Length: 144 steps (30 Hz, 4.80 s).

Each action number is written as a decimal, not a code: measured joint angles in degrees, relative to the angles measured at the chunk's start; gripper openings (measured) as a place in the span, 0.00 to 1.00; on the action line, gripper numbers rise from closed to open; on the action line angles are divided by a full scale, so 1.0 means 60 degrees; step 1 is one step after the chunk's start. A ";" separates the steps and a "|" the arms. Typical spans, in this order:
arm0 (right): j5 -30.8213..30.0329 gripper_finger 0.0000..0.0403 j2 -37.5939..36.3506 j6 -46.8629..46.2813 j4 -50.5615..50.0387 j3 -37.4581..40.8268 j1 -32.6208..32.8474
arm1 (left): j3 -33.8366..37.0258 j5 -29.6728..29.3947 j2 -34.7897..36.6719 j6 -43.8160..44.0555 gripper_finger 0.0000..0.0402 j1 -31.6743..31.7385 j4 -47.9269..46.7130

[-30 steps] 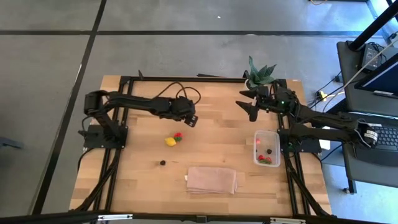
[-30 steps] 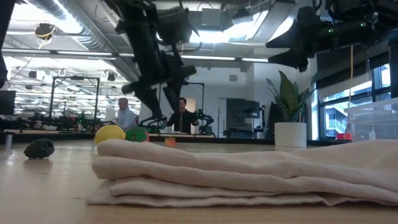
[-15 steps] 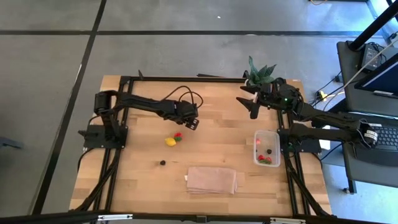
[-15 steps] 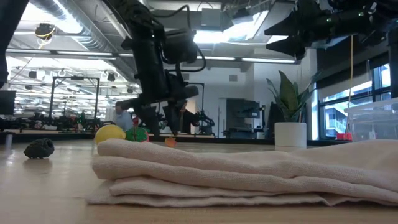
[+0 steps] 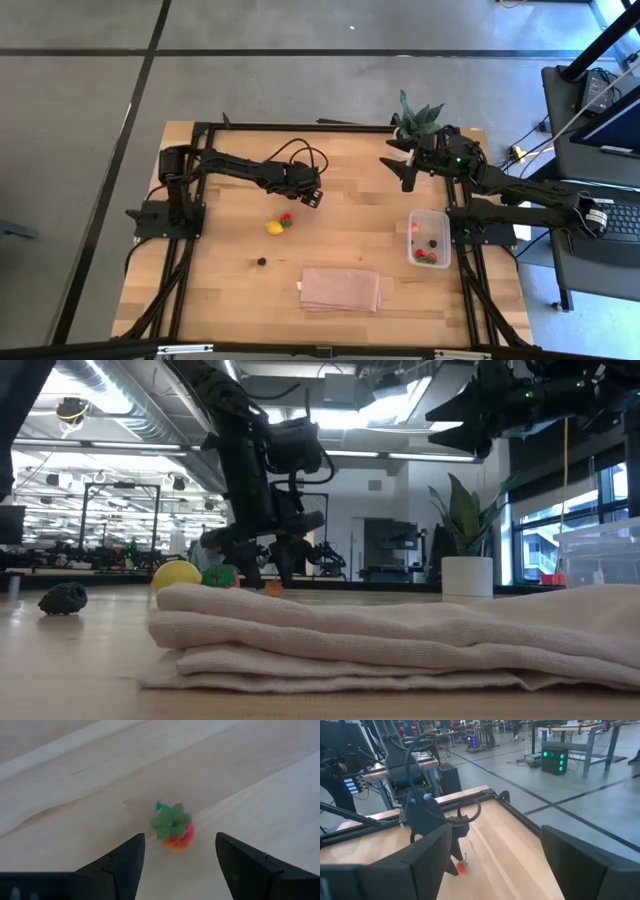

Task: Pick and placing Produce into tupperware
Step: Put the top red strawberry into the transparent bin

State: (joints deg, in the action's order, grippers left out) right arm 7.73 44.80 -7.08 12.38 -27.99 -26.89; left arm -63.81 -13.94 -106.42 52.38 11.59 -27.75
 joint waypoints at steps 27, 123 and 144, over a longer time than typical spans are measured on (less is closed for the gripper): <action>0.0000 0.76 0.0000 0.0005 -0.0200 0.0000 0.0004 | 0.0000 -0.0054 -0.0297 0.0033 0.38 0.0059 0.0197; -0.0774 0.76 0.9105 0.3765 -0.6504 -0.6725 0.1227 | 0.5202 -0.0829 1.2427 -0.8006 0.06 0.0489 0.3221; -0.0735 0.76 1.1168 0.3774 -0.6366 -0.6728 0.1652 | 0.5606 -0.0818 1.2576 -0.7503 0.15 0.0485 0.3352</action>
State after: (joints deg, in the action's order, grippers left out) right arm 3.31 111.80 15.57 -25.82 -68.36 -16.98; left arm -30.17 -18.85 -30.96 7.36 14.50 -7.64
